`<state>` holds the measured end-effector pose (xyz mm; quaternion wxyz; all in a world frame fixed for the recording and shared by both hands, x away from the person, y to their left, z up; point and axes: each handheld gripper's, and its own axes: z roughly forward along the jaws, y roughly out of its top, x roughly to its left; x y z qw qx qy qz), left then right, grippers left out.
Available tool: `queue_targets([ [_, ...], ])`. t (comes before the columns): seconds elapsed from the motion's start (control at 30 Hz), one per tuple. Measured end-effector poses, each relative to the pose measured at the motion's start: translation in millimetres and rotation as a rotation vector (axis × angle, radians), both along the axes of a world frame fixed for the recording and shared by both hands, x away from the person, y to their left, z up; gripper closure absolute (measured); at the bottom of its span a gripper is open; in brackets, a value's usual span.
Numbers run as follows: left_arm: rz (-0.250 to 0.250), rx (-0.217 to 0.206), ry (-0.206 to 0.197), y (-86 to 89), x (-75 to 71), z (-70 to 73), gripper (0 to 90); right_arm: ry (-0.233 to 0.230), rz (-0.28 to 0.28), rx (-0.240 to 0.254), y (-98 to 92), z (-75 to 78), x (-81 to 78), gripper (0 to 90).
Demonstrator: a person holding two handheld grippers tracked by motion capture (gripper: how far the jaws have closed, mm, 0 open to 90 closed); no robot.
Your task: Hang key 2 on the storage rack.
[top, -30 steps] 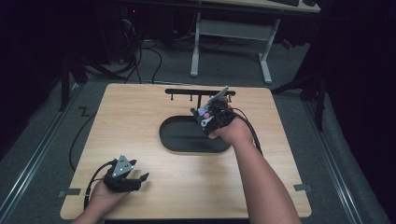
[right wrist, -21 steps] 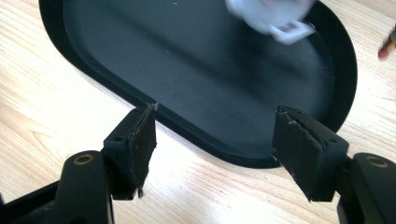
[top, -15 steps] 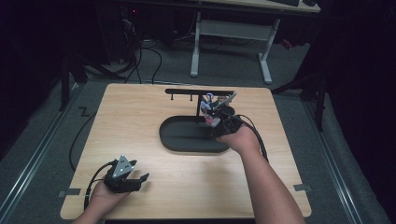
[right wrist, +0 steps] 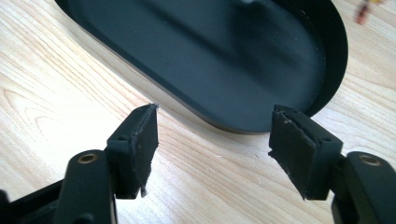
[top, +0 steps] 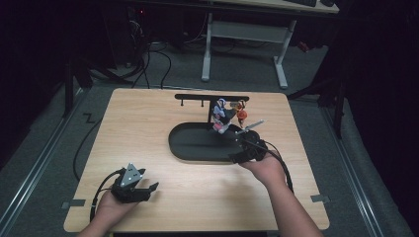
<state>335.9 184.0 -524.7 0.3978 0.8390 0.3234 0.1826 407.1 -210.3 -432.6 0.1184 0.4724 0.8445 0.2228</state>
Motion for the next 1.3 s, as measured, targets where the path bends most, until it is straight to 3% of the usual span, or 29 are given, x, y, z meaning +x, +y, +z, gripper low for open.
queue_targets([
  [0.23, -0.016, 0.0, 0.001, -4.2, -0.3, -1.3, 28.8, -0.061, -0.018, 0.02, -12.3, -16.9, -15.7, 27.9],
  [0.37, -0.032, 0.0, -0.004, -8.9, -1.3, -2.0, 28.6, -0.162, -0.071, 0.019, -21.1, -33.1, -38.0, 26.3],
  [0.57, -0.05, -0.002, -0.012, -12.1, -3.7, -1.8, 28.5, -0.24, -0.097, 0.145, -36.8, -54.4, -66.8, 22.7],
  [0.7, -0.054, 0.007, -0.019, -13.0, -4.6, -2.4, 28.3, -0.276, -0.117, 0.27, -49.4, -69.8, -89.7, 18.6],
  [0.73, -0.046, 0.006, -0.013, -12.8, -4.7, -3.2, 28.2, -0.285, -0.142, 0.313, -52.8, -74.2, -101.8, 17.6],
  [0.8, -0.031, -0.004, -0.002, -12.0, -4.8, -3.0, 28.1, -0.361, -0.172, 0.347, -56.3, -81.8, -123.7, 17.3],
  [0.87, -0.02, -0.013, -0.011, -11.4, -5.6, -1.3, 28.0, -0.37, -0.126, 0.323, -56.6, -75.2, -133.0, 13.1],
  [0.9, -0.016, -0.014, -0.012, -11.3, -5.7, -1.0, 28.0, -0.436, -0.13, 0.27, -57.0, -73.5, -138.7, 13.3],
  [0.93, -0.009, -0.018, -0.01, -11.4, -5.7, -0.8, 28.0, -0.474, -0.133, 0.256, -57.5, -75.0, -140.6, 13.1],
  [0.97, 0.0, -0.02, -0.009, -11.4, -5.4, -1.0, 27.9, -0.481, -0.133, 0.272, -58.1, -78.6, -139.2, 11.3],
  [1.07, 0.022, -0.026, -0.004, -12.1, -5.9, -2.5, 27.6, -0.398, -0.129, 0.288, -58.4, -85.2, -128.5, 8.3],
  [1.2, 0.017, -0.027, -0.01, -13.5, -8.5, -2.2, 27.2, -0.393, -0.119, 0.31, -54.8, -89.8, -125.0, 8.4],
  [1.3, 0.007, -0.024, -0.01, -12.9, -8.4, -2.6, 26.9, -0.405, -0.108, 0.299, -51.5, -89.8, -125.0, 8.5],
])
